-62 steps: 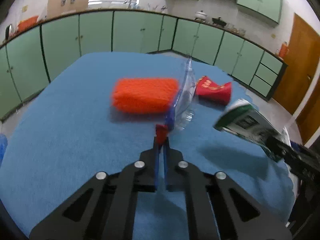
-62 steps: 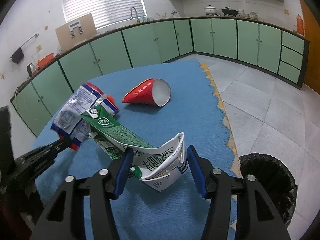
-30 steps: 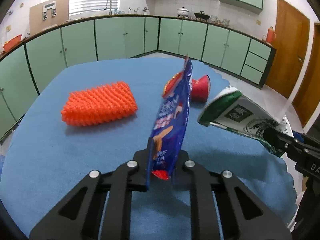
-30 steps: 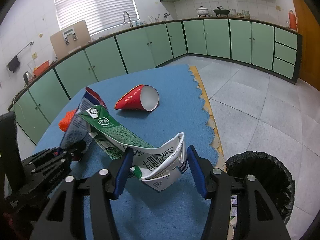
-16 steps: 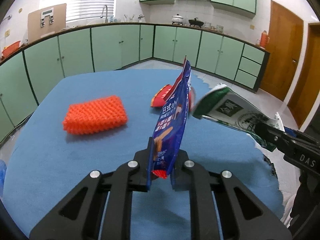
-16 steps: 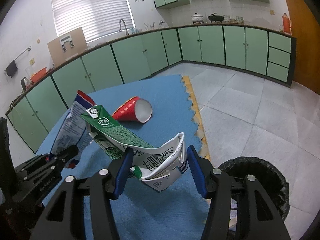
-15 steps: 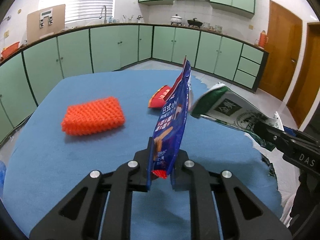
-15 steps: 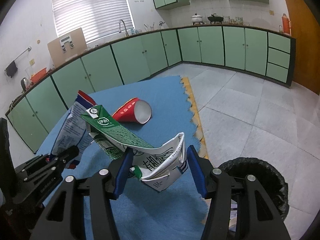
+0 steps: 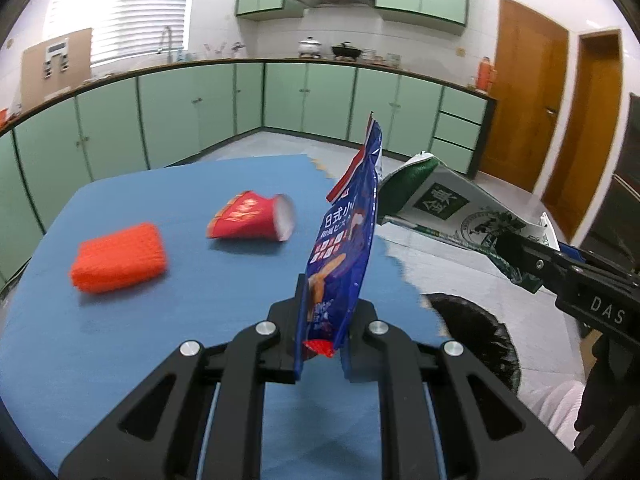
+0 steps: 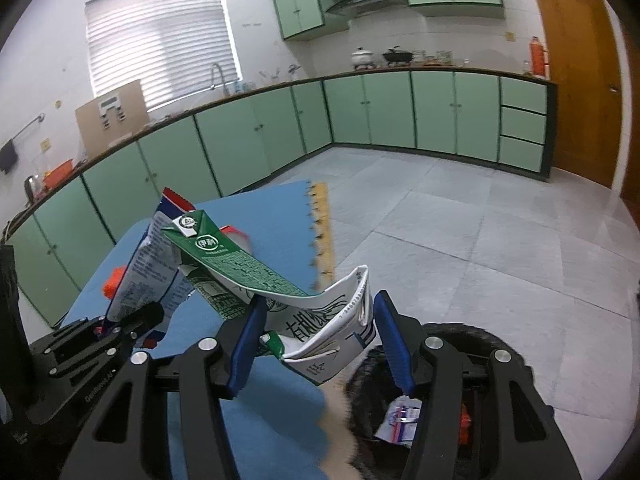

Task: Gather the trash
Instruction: 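Carry the blue snack bag and milk carton over the black bin, then open both tools to drop the snack bag and milk carton into the bin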

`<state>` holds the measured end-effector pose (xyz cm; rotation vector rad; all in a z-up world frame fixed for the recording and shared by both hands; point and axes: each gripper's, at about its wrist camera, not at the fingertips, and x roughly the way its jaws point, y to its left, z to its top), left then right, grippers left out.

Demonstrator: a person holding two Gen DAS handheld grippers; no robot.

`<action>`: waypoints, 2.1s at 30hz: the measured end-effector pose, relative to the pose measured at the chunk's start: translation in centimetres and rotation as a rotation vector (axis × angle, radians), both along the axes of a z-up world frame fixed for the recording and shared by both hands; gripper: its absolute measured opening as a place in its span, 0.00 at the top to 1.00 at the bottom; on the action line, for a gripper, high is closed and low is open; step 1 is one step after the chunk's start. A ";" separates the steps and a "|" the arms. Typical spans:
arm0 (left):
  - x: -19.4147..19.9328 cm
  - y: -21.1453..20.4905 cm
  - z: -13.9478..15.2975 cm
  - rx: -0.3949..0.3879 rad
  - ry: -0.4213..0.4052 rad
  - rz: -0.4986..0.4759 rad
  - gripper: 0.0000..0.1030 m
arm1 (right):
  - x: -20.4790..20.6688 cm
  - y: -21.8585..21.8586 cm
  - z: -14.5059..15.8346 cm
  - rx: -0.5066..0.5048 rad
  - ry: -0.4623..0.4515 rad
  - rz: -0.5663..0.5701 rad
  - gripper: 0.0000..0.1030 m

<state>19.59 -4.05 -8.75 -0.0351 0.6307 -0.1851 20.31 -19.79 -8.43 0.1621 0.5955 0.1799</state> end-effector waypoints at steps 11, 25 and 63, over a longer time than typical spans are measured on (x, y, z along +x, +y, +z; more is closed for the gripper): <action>0.4 -8.5 0.2 -0.025 -0.013 -0.187 0.89 | -2.8 -9.7 0.0 0.015 -0.003 -0.217 0.47; 2.2 -19.0 -3.3 -0.028 0.058 -0.374 0.89 | -4.8 -18.5 -4.1 0.023 0.074 -0.426 0.47; 3.6 -12.2 -1.2 -0.018 0.002 -0.212 0.28 | -1.5 -12.8 -2.9 0.026 0.011 -0.279 0.06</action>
